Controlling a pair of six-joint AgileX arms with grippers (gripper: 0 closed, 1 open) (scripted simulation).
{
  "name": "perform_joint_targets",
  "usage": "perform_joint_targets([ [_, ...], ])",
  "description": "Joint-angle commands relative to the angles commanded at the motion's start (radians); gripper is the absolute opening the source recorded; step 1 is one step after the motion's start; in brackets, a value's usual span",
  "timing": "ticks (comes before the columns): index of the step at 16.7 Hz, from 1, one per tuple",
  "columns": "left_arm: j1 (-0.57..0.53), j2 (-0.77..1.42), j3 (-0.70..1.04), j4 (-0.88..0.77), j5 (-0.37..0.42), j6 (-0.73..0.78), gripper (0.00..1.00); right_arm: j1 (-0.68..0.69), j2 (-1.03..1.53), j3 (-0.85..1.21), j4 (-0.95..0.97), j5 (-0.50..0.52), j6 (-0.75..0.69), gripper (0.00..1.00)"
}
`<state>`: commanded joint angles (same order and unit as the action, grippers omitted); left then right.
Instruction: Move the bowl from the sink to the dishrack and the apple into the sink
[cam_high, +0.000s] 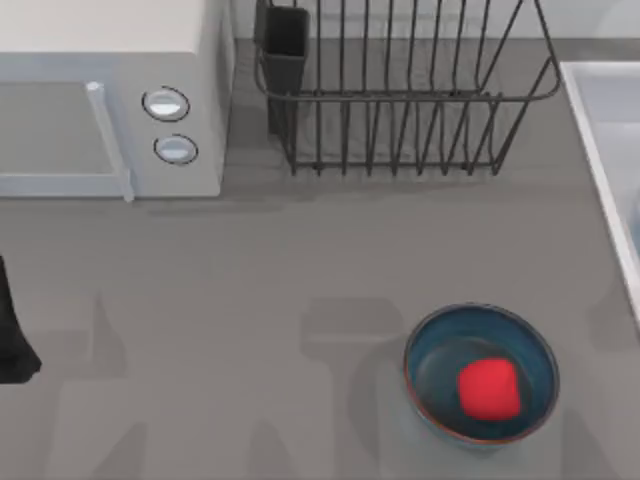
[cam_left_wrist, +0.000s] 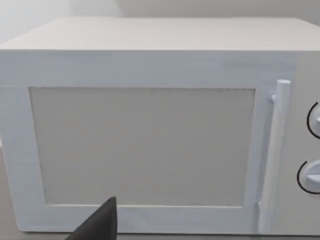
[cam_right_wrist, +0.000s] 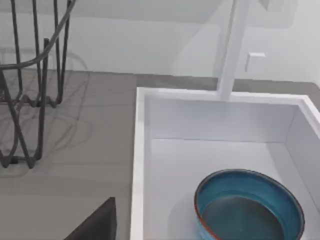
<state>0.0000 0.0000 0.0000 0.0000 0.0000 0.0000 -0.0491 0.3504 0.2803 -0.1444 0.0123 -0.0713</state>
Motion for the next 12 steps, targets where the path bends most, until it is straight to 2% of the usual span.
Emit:
perform_joint_targets([
  [12, 0.000, 0.000, 0.000, 0.000, 0.000, 0.000, 1.00, -0.164, 1.188, 1.024, -0.480, 0.023, -0.176, 1.00],
])
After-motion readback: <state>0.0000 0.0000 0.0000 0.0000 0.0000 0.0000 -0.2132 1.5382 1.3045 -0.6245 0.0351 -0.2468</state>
